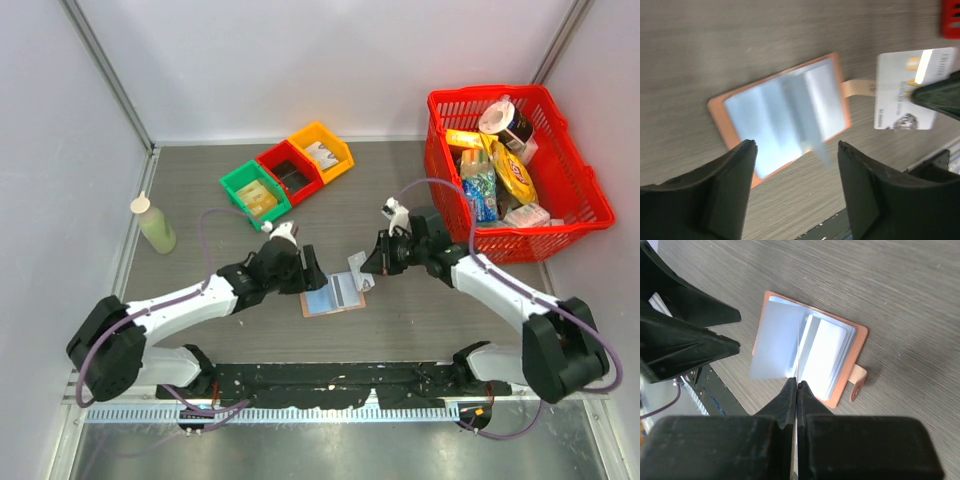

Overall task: Take the credit cards out of the card holder
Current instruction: Place the credit card in the storage box.

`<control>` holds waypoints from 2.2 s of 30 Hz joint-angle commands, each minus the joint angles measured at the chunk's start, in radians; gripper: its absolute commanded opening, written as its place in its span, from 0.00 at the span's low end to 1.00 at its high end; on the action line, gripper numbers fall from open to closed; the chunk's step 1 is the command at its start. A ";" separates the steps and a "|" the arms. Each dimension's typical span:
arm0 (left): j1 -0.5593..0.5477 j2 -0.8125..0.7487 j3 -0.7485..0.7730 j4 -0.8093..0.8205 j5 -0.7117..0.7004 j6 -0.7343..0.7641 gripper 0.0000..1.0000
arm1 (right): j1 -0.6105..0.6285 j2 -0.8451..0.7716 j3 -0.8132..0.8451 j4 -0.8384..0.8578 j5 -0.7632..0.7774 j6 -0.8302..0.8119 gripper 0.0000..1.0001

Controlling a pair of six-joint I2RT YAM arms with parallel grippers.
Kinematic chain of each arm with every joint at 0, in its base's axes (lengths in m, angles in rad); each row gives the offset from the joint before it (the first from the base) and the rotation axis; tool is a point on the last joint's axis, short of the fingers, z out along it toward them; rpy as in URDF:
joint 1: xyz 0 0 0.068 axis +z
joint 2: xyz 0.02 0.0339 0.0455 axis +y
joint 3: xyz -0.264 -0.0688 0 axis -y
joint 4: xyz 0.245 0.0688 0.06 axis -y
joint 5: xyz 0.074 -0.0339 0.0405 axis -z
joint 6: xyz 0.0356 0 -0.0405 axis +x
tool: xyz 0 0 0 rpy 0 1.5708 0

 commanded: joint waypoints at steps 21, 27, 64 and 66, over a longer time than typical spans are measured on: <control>0.042 -0.056 0.626 -0.416 0.753 1.252 0.96 | 0.143 -0.265 0.459 -0.537 -0.072 -0.649 0.01; 0.042 -0.003 0.669 -0.431 0.819 1.300 0.83 | 0.188 -0.263 0.472 -0.528 -0.086 -0.693 0.01; 0.330 0.218 0.635 0.164 0.140 0.463 0.00 | 0.188 -0.406 0.251 -0.312 0.752 -0.077 0.81; 0.352 0.278 0.660 0.210 0.088 0.372 0.00 | 0.186 -0.459 0.190 -0.254 0.760 -0.029 0.81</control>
